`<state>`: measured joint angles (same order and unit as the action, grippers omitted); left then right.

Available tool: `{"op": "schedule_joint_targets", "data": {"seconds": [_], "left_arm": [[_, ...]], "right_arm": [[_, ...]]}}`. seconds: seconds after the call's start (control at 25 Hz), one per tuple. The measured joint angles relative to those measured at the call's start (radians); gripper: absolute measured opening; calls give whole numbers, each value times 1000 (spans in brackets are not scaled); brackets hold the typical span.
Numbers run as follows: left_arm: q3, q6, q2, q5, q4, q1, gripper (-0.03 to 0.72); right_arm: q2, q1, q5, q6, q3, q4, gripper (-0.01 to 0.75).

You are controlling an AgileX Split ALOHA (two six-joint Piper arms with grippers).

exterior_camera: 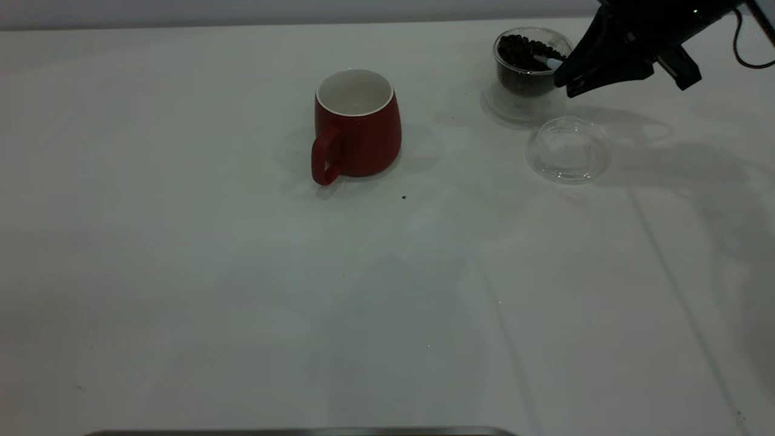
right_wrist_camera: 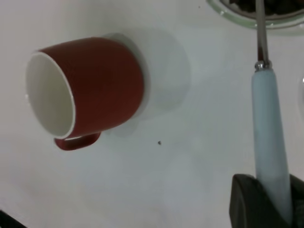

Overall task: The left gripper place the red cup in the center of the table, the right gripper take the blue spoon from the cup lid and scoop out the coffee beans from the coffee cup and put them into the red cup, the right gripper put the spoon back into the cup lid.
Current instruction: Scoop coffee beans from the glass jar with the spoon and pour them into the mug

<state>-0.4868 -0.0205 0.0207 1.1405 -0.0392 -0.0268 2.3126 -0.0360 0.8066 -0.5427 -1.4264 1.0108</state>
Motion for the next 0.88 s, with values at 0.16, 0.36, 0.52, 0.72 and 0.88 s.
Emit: {"op": "schedule_joint_targets", "data": {"seconds": [0.16, 0.36, 0.52, 0.72, 0.88], "left_arm": [[0, 0, 0, 0, 0, 0, 587], [0, 1, 0, 0, 0, 0, 587], [0, 2, 0, 0, 0, 0, 587], [0, 3, 0, 0, 0, 0, 587], [0, 3, 0, -1, 0, 0, 587]], "right_arm": [[0, 27, 28, -10, -1, 6, 113], [8, 43, 62, -29, -2, 33, 113], [33, 55, 90, -57, -2, 70, 113], [58, 68, 119, -100, -2, 135, 113], [80, 88, 154, -126, -2, 180, 113]]}}
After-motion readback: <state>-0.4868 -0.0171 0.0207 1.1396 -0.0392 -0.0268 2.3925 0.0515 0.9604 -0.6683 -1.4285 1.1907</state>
